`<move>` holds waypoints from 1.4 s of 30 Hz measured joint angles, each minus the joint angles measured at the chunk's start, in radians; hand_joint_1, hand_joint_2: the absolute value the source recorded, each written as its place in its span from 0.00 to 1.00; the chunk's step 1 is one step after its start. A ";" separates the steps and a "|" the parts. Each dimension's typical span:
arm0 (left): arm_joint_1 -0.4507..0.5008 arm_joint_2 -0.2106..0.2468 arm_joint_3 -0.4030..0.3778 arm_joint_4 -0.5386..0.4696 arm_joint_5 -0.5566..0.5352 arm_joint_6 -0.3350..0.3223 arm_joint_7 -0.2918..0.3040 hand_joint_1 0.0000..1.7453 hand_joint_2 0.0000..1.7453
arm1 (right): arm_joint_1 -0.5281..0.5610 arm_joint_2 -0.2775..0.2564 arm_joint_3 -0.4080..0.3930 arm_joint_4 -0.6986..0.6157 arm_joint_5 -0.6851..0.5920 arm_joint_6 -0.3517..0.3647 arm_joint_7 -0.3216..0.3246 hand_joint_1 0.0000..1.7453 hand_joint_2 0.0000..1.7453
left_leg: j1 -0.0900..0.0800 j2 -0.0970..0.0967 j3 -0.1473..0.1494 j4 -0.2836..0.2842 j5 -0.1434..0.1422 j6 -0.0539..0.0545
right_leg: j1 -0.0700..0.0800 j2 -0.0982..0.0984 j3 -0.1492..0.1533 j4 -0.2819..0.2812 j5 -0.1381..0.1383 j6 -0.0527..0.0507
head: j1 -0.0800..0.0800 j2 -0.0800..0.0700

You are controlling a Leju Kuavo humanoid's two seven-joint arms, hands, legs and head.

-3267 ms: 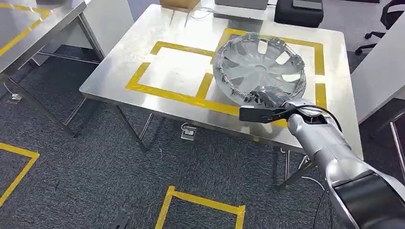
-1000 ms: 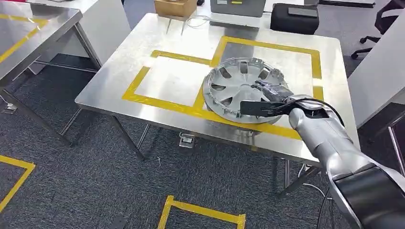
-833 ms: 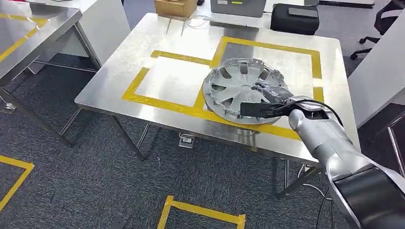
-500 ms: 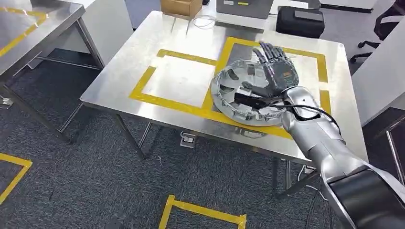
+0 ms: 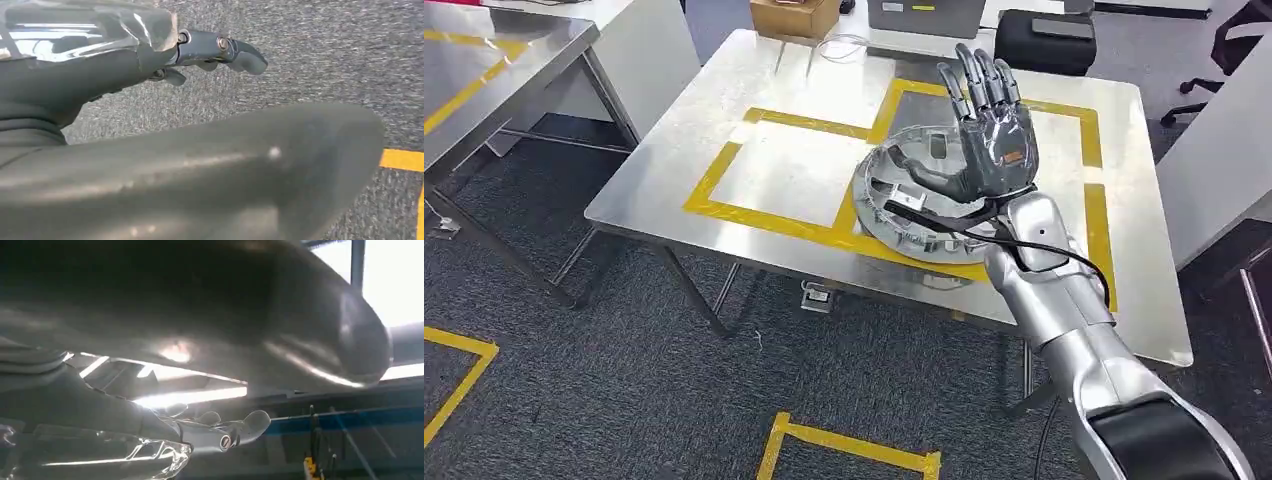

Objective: Take the parts from the cabinet and place them on the table.

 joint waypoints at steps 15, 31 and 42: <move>0.026 -0.009 0.022 0.021 0.053 0.035 -0.082 0.00 0.00 | 0.288 0.124 -0.164 -0.358 -0.178 0.000 -0.227 0.00 0.00 | -0.005 0.004 0.086 -0.218 0.139 0.061 | 0.006 0.002 -0.066 0.158 -0.107 0.005 | 0.004 0.000; 0.032 -0.017 0.022 0.024 0.007 0.016 -0.089 0.00 0.00 | 0.464 0.124 -0.300 -0.515 -0.188 0.000 -0.291 0.00 0.00 | -0.001 0.003 -0.046 -0.003 0.013 -0.003 | 0.007 -0.005 0.081 -0.021 -0.049 -0.018 | 0.004 0.000; 0.017 -0.007 0.001 0.018 -0.022 0.013 -0.051 0.00 0.00 | 0.523 0.121 -0.368 -0.544 -0.215 0.000 -0.303 0.00 0.00 | -0.011 -0.003 0.183 -0.216 0.057 0.036 | 0.006 -0.007 0.010 -0.018 0.030 0.045 | 0.005 0.000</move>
